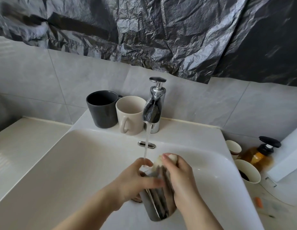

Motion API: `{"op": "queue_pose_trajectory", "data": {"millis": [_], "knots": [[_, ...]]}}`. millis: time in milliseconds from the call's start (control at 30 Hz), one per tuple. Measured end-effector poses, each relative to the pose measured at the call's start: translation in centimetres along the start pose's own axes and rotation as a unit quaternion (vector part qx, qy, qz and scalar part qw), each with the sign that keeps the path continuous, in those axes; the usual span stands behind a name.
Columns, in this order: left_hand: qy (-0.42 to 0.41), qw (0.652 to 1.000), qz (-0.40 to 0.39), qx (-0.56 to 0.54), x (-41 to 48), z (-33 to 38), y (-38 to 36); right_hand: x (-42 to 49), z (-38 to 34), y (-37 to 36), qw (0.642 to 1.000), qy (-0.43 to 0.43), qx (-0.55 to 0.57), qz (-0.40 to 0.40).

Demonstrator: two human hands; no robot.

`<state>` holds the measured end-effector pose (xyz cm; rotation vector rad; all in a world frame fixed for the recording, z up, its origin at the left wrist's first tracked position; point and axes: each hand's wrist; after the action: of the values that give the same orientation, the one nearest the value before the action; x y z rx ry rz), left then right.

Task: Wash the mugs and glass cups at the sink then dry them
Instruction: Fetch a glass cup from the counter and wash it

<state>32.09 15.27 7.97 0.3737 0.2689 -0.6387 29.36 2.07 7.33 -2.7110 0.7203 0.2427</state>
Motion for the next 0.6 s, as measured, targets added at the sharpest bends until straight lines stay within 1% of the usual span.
{"op": "queue_pose_trajectory", "data": {"millis": [100,200,233,300,333,367,400,433,467,500,533,567,600], "knots": [[0.022,0.996,0.059,-0.063,0.4,0.1,0.8,-0.1,-0.4,-0.1,0.998,0.009,-0.028,-0.053],[0.046,0.983,0.136,-0.112,1.0,-0.3,2.0,-0.6,-0.2,-0.4,0.993,0.042,-0.092,-0.067],[0.051,0.980,0.141,-0.132,1.1,-0.5,2.4,-0.8,-0.2,-0.6,0.989,0.064,-0.105,-0.079],[0.053,0.981,0.106,-0.155,0.9,-0.5,3.0,-1.6,-0.2,-1.4,0.972,0.115,-0.157,-0.131],[0.049,0.985,0.079,-0.145,0.6,-0.3,3.0,-2.0,-0.2,-1.9,0.955,0.139,-0.214,-0.154],[0.040,0.990,0.057,-0.126,0.4,-0.1,3.0,-1.9,-0.1,-1.9,0.936,0.150,-0.277,-0.158],[0.033,0.992,0.045,-0.112,0.2,0.1,3.0,-1.6,-0.1,-1.8,0.923,0.149,-0.323,-0.144],[0.031,0.993,0.042,-0.107,0.0,0.3,3.0,-1.3,-0.1,-1.5,0.926,0.131,-0.330,-0.125],[0.030,0.992,0.047,-0.115,0.0,0.5,3.0,-1.0,-0.1,-1.1,0.945,0.106,-0.289,-0.107],[0.031,0.990,0.058,-0.128,0.1,0.4,3.0,-0.9,-0.2,-0.8,0.965,0.086,-0.224,-0.104],[0.035,0.987,0.070,-0.138,0.2,0.3,3.1,-1.0,-0.4,-0.8,0.978,0.083,-0.150,-0.119],[0.040,0.985,0.082,-0.145,0.3,0.2,3.1,-1.1,-0.5,-0.8,0.981,0.091,-0.091,-0.146],[0.043,0.984,0.094,-0.144,0.4,0.2,3.2,-1.3,-0.6,-0.9,0.979,0.098,-0.056,-0.171]]}}
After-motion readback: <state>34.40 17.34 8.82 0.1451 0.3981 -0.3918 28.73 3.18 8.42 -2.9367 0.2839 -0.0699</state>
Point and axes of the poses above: each hand's wrist, its own x-axis towards the middle knuckle, its own y-axis out of the back of the hand, z = x × y, and after that the axes turned 11 degrees about x, right-handed
